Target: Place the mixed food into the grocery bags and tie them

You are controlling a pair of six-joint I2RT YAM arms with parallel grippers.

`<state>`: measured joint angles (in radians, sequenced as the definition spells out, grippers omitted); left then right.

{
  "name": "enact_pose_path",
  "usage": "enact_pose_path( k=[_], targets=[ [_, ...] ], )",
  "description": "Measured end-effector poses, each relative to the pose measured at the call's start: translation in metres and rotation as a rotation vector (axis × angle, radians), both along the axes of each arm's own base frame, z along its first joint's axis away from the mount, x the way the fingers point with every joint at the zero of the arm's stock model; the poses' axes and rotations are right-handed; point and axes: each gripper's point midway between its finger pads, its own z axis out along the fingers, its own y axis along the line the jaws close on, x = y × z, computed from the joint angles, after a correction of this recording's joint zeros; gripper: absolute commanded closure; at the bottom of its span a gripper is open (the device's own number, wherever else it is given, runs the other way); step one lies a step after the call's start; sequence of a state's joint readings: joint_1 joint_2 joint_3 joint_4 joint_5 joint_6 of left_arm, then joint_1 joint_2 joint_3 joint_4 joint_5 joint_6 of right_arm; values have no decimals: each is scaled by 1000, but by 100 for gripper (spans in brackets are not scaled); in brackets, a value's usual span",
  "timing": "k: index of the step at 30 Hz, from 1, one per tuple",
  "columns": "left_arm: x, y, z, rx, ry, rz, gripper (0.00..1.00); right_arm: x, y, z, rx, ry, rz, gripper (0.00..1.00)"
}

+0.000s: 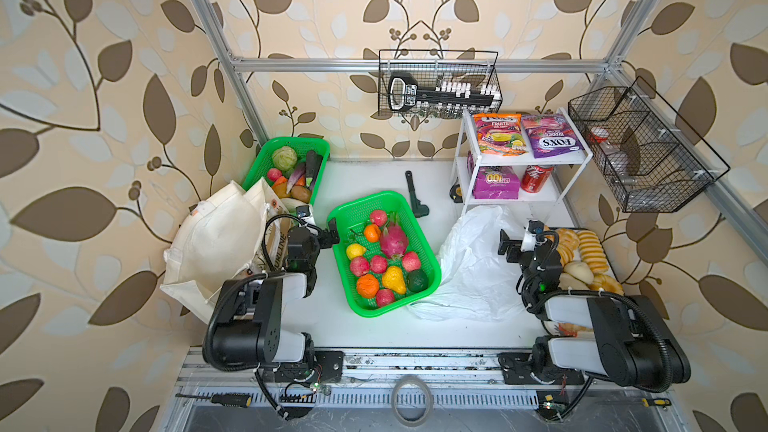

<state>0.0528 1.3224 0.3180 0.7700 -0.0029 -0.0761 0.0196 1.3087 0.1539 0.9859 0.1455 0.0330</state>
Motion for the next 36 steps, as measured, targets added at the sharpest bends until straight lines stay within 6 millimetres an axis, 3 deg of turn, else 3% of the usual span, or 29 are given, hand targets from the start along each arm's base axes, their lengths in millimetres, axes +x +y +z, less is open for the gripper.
enact_pose_path(
  k=[6,13,15,17,19,21,25,28,32,36],
  targets=[
    [-25,0,56,13,-93,16,1,-4,4,31,3,-39,11,0],
    [-29,-12,93,-105,-79,-18,1,-24,13,125,191,-212,50,0],
    [-26,-20,106,-167,-61,-46,1,-35,29,152,254,-248,158,0],
    [-23,-32,125,-233,-55,-99,1,-49,59,173,328,-256,325,3],
    [-23,-44,145,-313,-64,-149,1,-63,96,181,407,-214,516,5],
    [-26,-56,160,-395,-66,-202,1,-79,137,176,468,-115,694,6],
    [-37,-81,176,-525,-29,-323,1,-139,228,143,509,173,1046,7],
    [-46,-93,184,-561,25,-381,1,-191,274,110,450,364,1220,7],
    [-58,-92,208,-529,51,-369,1,-244,309,70,311,554,1350,8],
    [-78,-74,233,-440,17,-279,1,-274,328,40,179,677,1409,7]
  ],
)
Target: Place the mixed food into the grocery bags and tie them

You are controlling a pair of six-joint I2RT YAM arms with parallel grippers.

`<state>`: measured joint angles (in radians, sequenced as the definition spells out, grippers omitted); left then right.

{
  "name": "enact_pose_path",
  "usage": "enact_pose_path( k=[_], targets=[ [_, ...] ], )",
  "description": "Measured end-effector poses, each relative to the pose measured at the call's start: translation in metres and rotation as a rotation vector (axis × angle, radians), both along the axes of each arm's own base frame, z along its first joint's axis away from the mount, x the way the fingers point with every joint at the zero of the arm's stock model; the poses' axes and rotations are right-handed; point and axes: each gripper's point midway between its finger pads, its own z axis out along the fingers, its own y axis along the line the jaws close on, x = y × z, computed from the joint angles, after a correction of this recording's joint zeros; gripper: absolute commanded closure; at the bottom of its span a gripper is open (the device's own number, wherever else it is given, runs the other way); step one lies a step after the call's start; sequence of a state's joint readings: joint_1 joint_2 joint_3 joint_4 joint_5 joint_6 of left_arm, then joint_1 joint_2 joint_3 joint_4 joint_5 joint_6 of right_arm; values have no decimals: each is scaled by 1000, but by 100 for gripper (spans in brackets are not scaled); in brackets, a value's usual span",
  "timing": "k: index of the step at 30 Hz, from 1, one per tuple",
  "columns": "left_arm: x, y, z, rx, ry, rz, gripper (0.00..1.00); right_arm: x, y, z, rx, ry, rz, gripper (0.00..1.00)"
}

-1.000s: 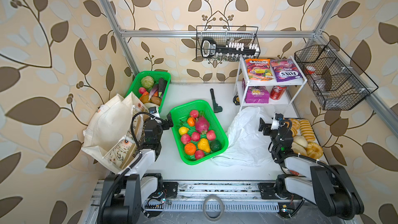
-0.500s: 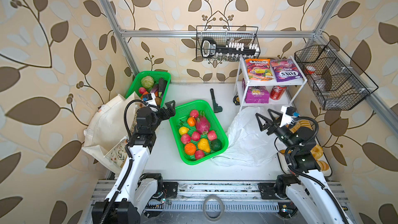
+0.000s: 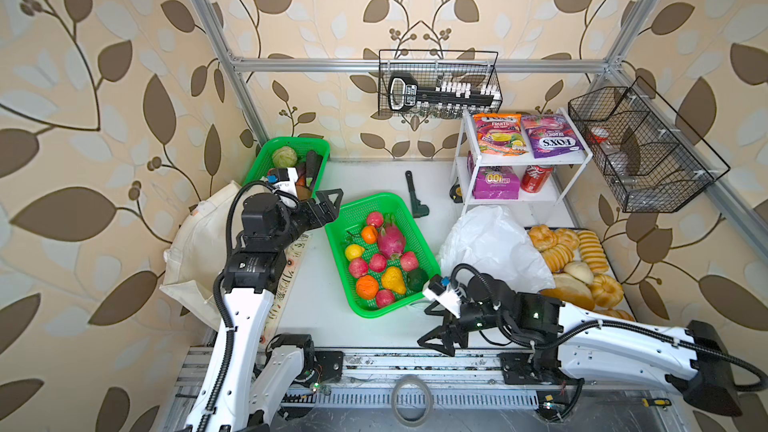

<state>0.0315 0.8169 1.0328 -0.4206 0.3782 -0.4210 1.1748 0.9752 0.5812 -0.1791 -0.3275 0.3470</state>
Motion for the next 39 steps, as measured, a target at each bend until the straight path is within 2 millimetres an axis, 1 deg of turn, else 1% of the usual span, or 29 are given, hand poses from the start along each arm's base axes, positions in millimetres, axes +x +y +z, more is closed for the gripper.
enact_pose_path(
  k=[2,4,7,10,13,16,20,23,30,33,39],
  targets=[
    [-9,8,6,37,-11,42,1,-8,7,-11,-49,6,38,7],
    [-17,13,7,65,-9,68,1,-10,13,-22,-90,14,49,7],
    [-21,18,0,90,17,92,1,-2,19,-36,-146,8,24,7],
    [-21,21,-9,108,54,103,1,10,29,-41,-168,-18,-12,7],
    [-20,24,-18,126,87,112,1,27,41,-41,-177,-63,-72,6],
    [-21,26,-23,147,103,117,1,48,52,-41,-202,-107,-159,5],
    [-24,29,-24,165,107,132,1,77,71,-40,-219,-151,-274,5],
    [-26,32,-24,180,106,140,1,93,86,-40,-222,-165,-337,5],
    [-30,34,-27,210,115,145,1,123,133,-35,-207,-169,-388,5],
    [-32,37,-28,223,123,155,1,140,147,-33,-190,-152,-403,6],
    [-35,40,-14,243,87,173,1,189,181,-23,-156,-141,-418,5]
  ],
)
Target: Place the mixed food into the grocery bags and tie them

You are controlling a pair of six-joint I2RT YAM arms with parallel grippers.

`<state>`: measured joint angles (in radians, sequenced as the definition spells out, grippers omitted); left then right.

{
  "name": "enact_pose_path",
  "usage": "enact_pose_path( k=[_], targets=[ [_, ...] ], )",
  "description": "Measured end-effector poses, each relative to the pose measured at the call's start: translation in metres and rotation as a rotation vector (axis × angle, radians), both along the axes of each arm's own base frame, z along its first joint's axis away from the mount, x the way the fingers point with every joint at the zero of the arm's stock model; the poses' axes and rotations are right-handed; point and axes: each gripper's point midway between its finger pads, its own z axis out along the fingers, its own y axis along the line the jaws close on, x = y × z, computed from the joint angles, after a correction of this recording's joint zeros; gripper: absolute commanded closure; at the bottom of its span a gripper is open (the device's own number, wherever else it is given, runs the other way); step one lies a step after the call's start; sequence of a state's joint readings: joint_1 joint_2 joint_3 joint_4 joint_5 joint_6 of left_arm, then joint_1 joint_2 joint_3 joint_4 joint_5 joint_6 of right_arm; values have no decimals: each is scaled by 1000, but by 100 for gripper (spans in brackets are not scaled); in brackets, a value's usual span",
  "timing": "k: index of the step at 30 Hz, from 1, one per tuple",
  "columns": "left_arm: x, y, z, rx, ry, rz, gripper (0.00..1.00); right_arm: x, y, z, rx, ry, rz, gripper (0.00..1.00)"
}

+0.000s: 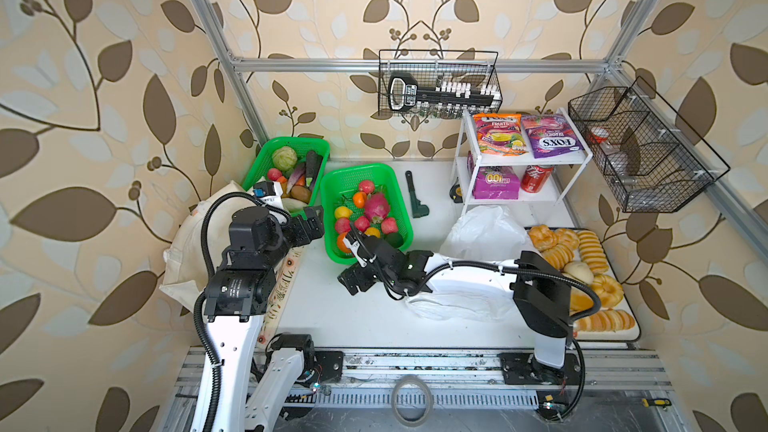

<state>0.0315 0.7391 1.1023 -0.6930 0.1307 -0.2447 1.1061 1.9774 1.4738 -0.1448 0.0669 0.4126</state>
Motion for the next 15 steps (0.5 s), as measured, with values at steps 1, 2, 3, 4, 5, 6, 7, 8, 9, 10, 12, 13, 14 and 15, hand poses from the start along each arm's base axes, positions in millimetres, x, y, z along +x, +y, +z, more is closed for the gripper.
enact_pose_path(
  k=[1,2,3,4,5,6,7,8,9,10,12,13,14,15],
  targets=[
    [-1,1,2,4,-7,2,1,10,7,3,5,-9,-1,5],
    [-2,1,3,8,-10,4,1,19,13,5,5,-16,-2,6],
    [-2,1,3,10,-10,5,1,27,17,6,5,-21,-3,6],
    [-4,2,4,13,-12,5,1,36,20,6,4,-27,-7,6],
    [-5,2,4,14,-11,5,1,44,22,5,0,-28,-11,6],
    [-6,2,5,15,-12,5,1,52,22,4,-3,-28,-17,6],
    [-7,2,5,16,-12,5,1,61,21,2,-9,-27,-25,6],
    [-7,2,6,19,-12,4,1,69,19,0,-17,-24,-36,6],
    [-8,2,6,22,-11,3,1,78,16,-2,-21,-21,-47,6],
    [-9,2,6,26,-7,1,1,87,13,-4,-26,-15,-58,8],
    [-10,2,7,33,-7,-1,1,100,6,-7,-35,0,-69,8],
    [-11,2,8,36,-7,-1,1,105,0,-9,-41,14,-69,8],
    [-11,2,8,39,-8,-2,1,108,-4,-10,-47,24,-68,8],
    [-12,2,9,41,-8,-2,1,109,-7,-9,-47,29,-67,8]
  ],
)
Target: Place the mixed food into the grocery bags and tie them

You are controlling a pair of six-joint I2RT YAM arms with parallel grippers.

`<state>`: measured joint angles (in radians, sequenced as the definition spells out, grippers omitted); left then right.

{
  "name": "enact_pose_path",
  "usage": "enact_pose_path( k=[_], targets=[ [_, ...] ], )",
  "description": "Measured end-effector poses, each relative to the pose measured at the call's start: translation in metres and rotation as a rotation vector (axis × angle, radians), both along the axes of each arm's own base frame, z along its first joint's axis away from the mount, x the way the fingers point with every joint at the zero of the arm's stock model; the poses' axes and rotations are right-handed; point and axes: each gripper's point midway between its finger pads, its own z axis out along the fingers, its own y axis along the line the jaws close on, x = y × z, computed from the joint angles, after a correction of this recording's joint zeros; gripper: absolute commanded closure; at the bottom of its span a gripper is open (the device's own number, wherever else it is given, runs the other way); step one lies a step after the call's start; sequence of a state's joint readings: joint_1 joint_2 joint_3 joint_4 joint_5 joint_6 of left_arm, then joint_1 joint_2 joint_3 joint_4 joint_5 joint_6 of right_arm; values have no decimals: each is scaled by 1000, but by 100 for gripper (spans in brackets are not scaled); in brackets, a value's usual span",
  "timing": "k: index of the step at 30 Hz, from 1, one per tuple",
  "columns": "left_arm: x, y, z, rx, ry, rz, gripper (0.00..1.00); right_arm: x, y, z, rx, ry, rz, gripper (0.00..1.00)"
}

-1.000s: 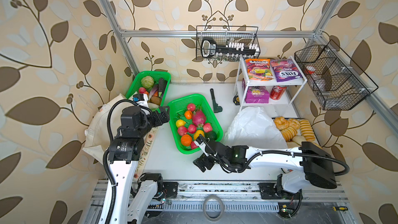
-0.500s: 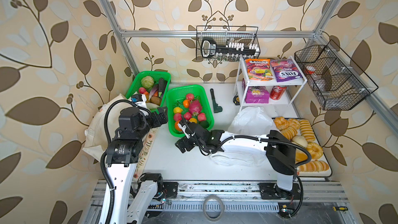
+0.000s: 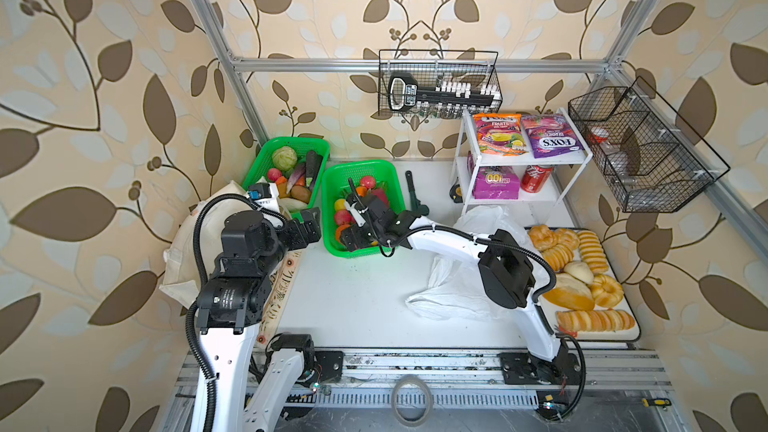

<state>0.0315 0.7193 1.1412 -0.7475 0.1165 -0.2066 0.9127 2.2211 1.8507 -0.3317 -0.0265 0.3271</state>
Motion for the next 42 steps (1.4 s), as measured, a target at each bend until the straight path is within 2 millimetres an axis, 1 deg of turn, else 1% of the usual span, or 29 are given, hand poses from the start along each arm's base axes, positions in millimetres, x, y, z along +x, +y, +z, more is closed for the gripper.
enact_pose_path(
  k=[1,3,5,8,10,12,13,14,16,17,21,23,25,26,28,33,36,39,42],
  targets=[
    [0,0,0,2,-1,2,1,0,-2,0,-2,5,4,8],
    [0,1,1,6,-3,4,1,-7,-1,4,-3,9,29,7],
    [0,1,1,9,-3,3,1,-23,2,16,1,2,73,7],
    [0,1,1,11,-3,2,1,-56,7,47,31,-27,145,8],
    [0,2,1,19,-3,5,1,-83,4,65,60,-36,193,8],
    [0,3,1,25,-3,8,1,-111,-1,71,87,-22,244,9],
    [0,3,1,27,-3,8,1,-121,-2,70,95,-9,263,9],
    [0,3,1,27,-3,9,1,-128,-4,64,97,10,278,9],
    [0,3,1,28,-3,8,1,-135,-8,43,77,54,284,9],
    [0,3,1,27,-3,9,1,-136,-10,28,56,79,281,9],
    [0,3,1,26,-3,6,1,-127,-16,-25,-23,159,245,11],
    [0,3,1,26,-2,6,1,-118,-19,-45,-55,189,219,11],
    [-1,3,2,27,-2,7,1,-105,-20,-56,-74,202,191,11],
    [-2,3,3,27,-3,7,1,-96,-19,-57,-76,199,177,11],
    [-4,3,6,28,-8,9,1,-76,-14,-52,-58,183,151,11],
    [-9,3,10,31,-16,10,1,-17,0,-25,22,117,88,11],
    [-9,3,9,31,-13,10,1,6,7,-18,48,96,69,11],
    [-9,3,7,31,-5,10,1,13,14,-20,46,99,69,12],
    [-8,3,6,31,2,10,1,4,13,-23,20,115,85,11]
  ],
)
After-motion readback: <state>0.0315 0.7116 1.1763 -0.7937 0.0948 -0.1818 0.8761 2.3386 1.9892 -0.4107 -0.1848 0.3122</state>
